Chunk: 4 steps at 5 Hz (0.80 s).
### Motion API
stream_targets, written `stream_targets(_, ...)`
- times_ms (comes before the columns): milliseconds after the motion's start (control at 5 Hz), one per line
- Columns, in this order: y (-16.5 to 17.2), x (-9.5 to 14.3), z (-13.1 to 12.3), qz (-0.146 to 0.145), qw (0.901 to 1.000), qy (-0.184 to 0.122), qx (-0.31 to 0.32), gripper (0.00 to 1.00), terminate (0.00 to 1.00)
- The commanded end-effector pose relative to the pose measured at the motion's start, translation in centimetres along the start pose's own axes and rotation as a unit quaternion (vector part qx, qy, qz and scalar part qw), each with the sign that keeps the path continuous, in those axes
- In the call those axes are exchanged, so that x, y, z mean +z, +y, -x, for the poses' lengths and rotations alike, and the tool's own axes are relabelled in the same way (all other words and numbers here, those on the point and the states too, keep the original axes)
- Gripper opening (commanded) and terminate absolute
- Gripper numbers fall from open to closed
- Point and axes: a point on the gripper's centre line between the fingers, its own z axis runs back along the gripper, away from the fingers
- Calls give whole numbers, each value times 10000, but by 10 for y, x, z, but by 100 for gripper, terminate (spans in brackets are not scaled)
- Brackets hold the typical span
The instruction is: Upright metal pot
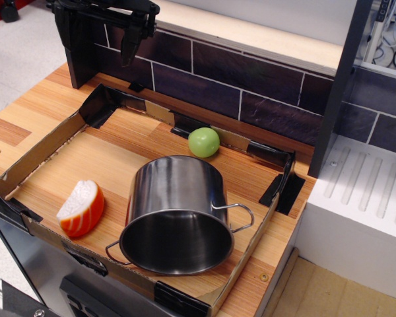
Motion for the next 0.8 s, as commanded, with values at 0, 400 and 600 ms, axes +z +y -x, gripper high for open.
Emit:
stream_targets(0,0,0,0,0,10000,0,0,100,0)
stream_targets(400,-26,26,7,-80,9669,-967,-2358,100,0)
stream_targets(600,-45,43,23,32,9277,-1274,-3510,100,0)
